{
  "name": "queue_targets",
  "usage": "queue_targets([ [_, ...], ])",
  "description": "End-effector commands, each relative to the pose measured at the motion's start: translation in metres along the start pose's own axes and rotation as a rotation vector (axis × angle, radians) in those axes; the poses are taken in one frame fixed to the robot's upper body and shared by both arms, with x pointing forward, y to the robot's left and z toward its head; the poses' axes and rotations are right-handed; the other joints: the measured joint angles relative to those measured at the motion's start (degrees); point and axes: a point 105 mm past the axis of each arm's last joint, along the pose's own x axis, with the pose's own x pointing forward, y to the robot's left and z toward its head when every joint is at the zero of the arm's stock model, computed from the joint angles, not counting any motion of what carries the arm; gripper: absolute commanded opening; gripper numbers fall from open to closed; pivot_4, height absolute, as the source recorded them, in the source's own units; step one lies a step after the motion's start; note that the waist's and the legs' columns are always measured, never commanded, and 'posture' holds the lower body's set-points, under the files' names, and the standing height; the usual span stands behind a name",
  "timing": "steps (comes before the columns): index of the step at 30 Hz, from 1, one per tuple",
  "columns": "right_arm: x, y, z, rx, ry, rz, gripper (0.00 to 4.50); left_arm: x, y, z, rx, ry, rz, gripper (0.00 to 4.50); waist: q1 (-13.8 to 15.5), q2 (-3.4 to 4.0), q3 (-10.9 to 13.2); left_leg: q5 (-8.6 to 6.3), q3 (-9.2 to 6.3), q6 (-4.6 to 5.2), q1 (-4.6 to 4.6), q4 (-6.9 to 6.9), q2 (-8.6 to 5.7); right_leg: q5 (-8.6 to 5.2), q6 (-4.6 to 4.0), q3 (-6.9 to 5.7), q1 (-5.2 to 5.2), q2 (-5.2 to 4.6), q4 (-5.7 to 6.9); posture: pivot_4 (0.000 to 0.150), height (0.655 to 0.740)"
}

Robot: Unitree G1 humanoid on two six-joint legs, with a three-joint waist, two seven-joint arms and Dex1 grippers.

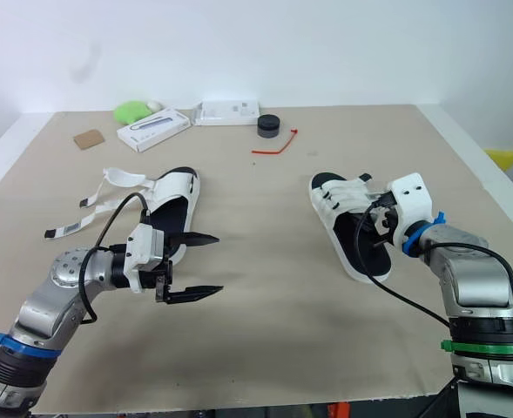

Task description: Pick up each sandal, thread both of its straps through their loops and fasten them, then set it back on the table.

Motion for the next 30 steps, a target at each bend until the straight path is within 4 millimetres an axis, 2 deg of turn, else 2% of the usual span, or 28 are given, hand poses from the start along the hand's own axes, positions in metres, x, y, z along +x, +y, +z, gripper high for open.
queue_targets([
  [1, -0.020, -0.003, 0.005, -0.002, -0.011, 0.076, 4.45, -0.003, 0.000, 0.008, 0.034, -0.007, 0.013, 4.50, 0.0, 0.00, 0.0, 0.00, -0.01, 0.01, 0.00, 0.00, 0.00, 0.00, 0.00, -0.01, 0.00, 0.00, 0.00, 0.150, 0.7400],
  [7, -0.056, 0.012, 0.005, 0.060, -0.072, 0.347, 4.45, -0.005, 0.001, 0.008, 0.033, -0.002, 0.015, 4.50, 0.1, 0.00, 0.0, -0.03, -0.01, 0.04, 0.00, 0.00, -0.01, -0.01, 0.01, -0.01, 0.01, -0.02, -0.01, 0.150, 0.7400],
  [9, -0.066, 0.021, 0.005, 0.029, -0.099, 0.437, 4.45, -0.005, 0.002, 0.009, 0.034, -0.003, 0.013, 4.50, 0.1, -0.01, 0.0, -0.03, -0.01, 0.04, 0.03, 0.01, 0.02, -0.01, 0.02, -0.01, 0.02, 0.01, -0.01, 0.150, 0.7400],
  [13, -0.081, 0.069, 0.021, -0.138, -0.220, 0.718, 4.45, -0.005, 0.004, 0.009, 0.033, -0.005, 0.013, 4.50, -0.1, -0.01, 0.0, -0.02, 0.08, 0.04, 0.15, 0.02, 0.10, 0.01, -0.01, 0.02, 0.04, 0.14, 0.05, 0.150, 0.7400],
  [14, -0.081, 0.084, 0.027, -0.177, -0.265, 0.789, 4.45, -0.005, 0.005, 0.009, 0.030, -0.004, 0.015, 4.50, -0.2, -0.03, 0.0, -0.02, 0.11, 0.04, 0.18, 0.02, 0.12, 0.03, -0.03, 0.04, 0.04, 0.16, 0.05, 0.150, 0.7400],
  [16, -0.080, 0.102, 0.032, -0.224, -0.312, 0.867, 4.45, -0.005, 0.006, 0.008, 0.025, -0.004, 0.020, 4.50, -0.2, -0.14, 0.1, -0.01, 0.16, 0.03, 0.30, 0.03, 0.22, 0.08, -0.10, 0.07, 0.10, 0.27, 0.08, 0.150, 0.7400],
  [18, -0.076, 0.135, 0.037, -0.301, -0.402, 1.025, 4.45, -0.006, 0.010, 0.007, 0.016, -0.003, 0.056, 4.50, -0.1, -0.22, 0.1, -0.01, 0.11, 0.02, 0.56, 0.03, 0.27, 0.08, -0.15, 0.04, 0.33, 0.35, 0.07, 0.150, 0.7400],
  [20, -0.072, 0.158, 0.043, -0.340, -0.479, 1.139, 4.45, -0.006, 0.016, 0.007, 0.020, -0.002, 0.103, 4.50, -0.2, -0.39, 0.2, -0.01, 0.08, 0.02, 0.81, 0.03, 0.28, 0.05, -0.19, -0.01, 0.46, 0.37, 0.07, 0.150, 0.7400],
  [26, -0.054, 0.175, 0.045, -0.362, -0.517, 1.243, 4.45, -0.014, 0.029, -0.001, 0.029, 0.035, 0.239, 4.50, 0.2, -0.42, 0.3, -0.04, -0.01, -0.05, 0.89, 0.03, 0.26, 0.06, -0.29, -0.11, 0.37, 0.17, 0.05, 0.150, 0.7400],
  [30, -0.039, 0.173, 0.056, -0.319, -0.529, 1.185, 4.45, -0.023, 0.037, -0.013, 0.016, 0.118, 0.342, 4.50, 0.2, -0.42, 0.3, -0.18, -0.03, -0.24, 0.83, 0.03, 0.18, 0.14, -0.53, -0.14, 0.32, 0.00, 0.04, 0.150, 0.7400],
])
